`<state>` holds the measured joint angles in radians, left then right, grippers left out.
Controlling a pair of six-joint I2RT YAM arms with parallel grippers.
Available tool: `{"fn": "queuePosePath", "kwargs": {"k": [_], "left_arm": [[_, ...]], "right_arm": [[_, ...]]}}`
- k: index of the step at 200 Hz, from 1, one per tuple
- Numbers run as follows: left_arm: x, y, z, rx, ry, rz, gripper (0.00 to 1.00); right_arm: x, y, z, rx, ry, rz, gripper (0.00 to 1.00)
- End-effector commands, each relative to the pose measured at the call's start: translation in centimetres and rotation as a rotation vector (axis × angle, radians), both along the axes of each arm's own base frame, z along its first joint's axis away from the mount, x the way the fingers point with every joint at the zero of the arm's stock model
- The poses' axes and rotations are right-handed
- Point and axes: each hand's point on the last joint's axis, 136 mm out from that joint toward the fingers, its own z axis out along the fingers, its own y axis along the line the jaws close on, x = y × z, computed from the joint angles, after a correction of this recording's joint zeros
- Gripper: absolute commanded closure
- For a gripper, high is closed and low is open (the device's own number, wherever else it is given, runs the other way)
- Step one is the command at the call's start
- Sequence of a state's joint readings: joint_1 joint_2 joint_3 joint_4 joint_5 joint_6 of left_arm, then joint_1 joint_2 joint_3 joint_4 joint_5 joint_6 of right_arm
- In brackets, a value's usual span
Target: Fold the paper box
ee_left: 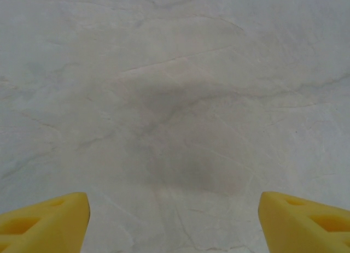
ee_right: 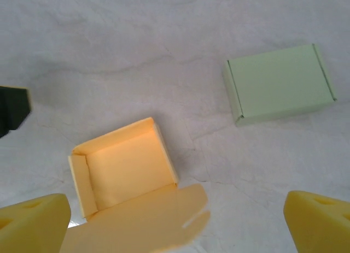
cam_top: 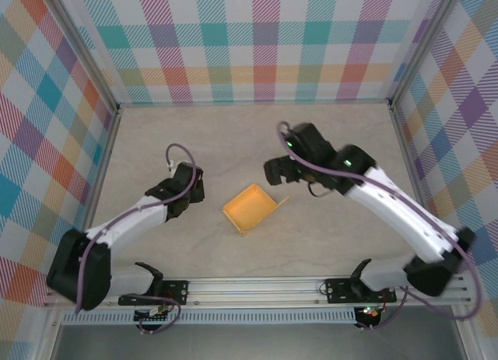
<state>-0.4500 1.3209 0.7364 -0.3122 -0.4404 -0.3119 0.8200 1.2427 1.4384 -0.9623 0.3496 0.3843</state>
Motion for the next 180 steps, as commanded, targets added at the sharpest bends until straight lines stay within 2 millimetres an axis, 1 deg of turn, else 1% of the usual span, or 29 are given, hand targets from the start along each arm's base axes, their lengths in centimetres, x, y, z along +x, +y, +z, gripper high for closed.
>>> {"fn": "queuePosePath", "kwargs": {"k": [1,8,12,22,35,45,48,54,71,87,112,123,131,134,147,162,180], "left_arm": [[2.3,-1.2,-0.3,-0.003,0.028,-0.057,0.21],[2.6,-1.7,-0.8,-0.006,0.047,-0.074,0.21],[3.4,-2.3,-0.6,-0.023,0.024,-0.083,0.22],[3.9,-3.0,-1.0,-0.044,0.040,-0.100,0.24],[4.2,-3.7,-1.7,-0.074,0.079,-0.107,0.25],[4.6,-4.0,-2.1,-0.089,0.092,-0.097,0.26],[4.1,-3.8,-2.7,-0.082,0.123,-0.089,0.26],[4.1,-3.8,-3.1,-0.084,0.141,-0.077,0.26],[4.2,-3.8,-4.5,-0.105,0.180,-0.051,0.29],[4.1,-4.3,-5.7,-0.139,0.217,-0.046,0.31],[3.7,-4.2,-7.4,-0.154,0.253,-0.006,0.37],[3.0,-4.1,-8.2,-0.169,0.270,0.015,0.40],[2.2,-4.0,-8.8,-0.184,0.286,0.031,0.44],[2.6,-4.3,-8.6,-0.207,0.261,0.031,0.45],[1.7,-4.7,-9.3,-0.268,0.258,0.037,0.50],[0.9,-5.3,-9.8,-0.329,0.262,0.032,0.51],[-0.2,-5.2,-10.1,-0.350,0.261,0.040,0.51]], "right_arm": [[-2.2,-2.9,-1.9,0.097,0.018,-0.129,0.00],[-3.2,-4.1,-2.9,0.109,0.033,-0.155,0.00],[-3.8,-4.8,-3.5,0.118,0.044,-0.174,0.00],[-5.2,-6.0,-5.1,0.141,0.074,-0.203,0.00],[-6.8,-7.4,-7.3,0.160,0.119,-0.240,0.00],[-7.8,-7.9,-9.1,0.185,0.158,-0.262,0.01],[-8.2,-8.0,-9.7,0.193,0.171,-0.264,0.01],[-8.6,-7.9,-10.8,0.212,0.195,-0.267,0.04],[-9.5,-6.6,-13.7,0.282,0.266,-0.242,0.11],[-9.8,-5.1,-16.2,0.334,0.321,-0.224,0.18],[-9.4,-2.8,-19.4,0.403,0.385,-0.213,0.26],[-9.1,-2.1,-20.5,0.423,0.393,-0.209,0.30],[-8.7,-1.8,-21.1,0.429,0.394,-0.212,0.34],[-8.5,-1.6,-21.2,0.434,0.391,-0.213,0.35],[-7.9,-1.0,-21.8,0.449,0.398,-0.210,0.38],[-7.1,0.3,-22.1,0.483,0.417,-0.188,0.38],[-6.3,1.8,-22.5,0.480,0.444,-0.162,0.39]]}}
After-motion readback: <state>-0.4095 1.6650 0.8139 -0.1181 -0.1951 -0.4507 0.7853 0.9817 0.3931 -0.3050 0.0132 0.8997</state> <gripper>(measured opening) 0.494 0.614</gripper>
